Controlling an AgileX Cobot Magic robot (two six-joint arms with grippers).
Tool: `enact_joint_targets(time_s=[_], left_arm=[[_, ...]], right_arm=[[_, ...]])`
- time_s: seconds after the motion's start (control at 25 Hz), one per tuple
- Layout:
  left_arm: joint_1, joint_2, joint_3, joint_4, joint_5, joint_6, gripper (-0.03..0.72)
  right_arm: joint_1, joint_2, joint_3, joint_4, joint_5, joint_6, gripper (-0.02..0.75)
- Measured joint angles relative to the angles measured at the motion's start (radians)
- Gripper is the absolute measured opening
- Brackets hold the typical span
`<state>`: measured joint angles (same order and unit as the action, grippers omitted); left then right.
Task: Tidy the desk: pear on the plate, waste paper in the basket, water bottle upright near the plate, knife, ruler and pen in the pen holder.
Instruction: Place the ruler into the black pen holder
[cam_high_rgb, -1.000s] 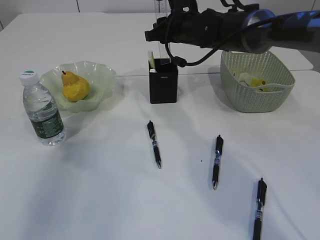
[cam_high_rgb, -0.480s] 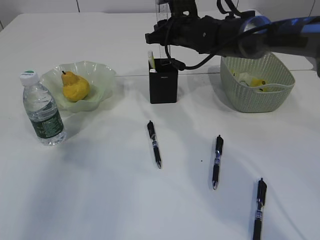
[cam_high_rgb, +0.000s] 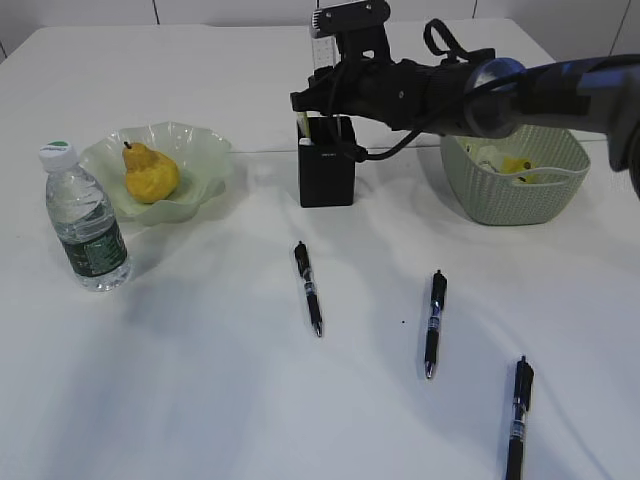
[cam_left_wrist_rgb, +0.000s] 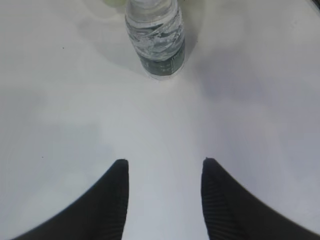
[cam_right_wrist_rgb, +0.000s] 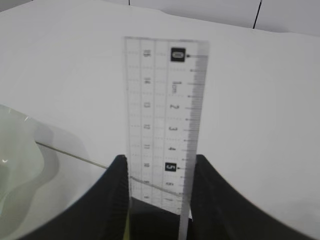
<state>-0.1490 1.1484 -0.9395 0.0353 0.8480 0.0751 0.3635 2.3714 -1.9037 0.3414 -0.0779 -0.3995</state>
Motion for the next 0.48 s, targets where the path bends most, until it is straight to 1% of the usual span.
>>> enact_joint_targets(time_s=[0.28,0.48], left_arm=[[0.0,0.0,0.0,0.004,0.0,0.0,0.33],[0.0,0.0,0.0,0.004,0.0,0.0,0.33]], right_arm=[[0.0,0.0,0.0,0.002,0.009,0.059,0.296],[0.0,0.0,0.0,0.006,0.012,0.081,0.311]])
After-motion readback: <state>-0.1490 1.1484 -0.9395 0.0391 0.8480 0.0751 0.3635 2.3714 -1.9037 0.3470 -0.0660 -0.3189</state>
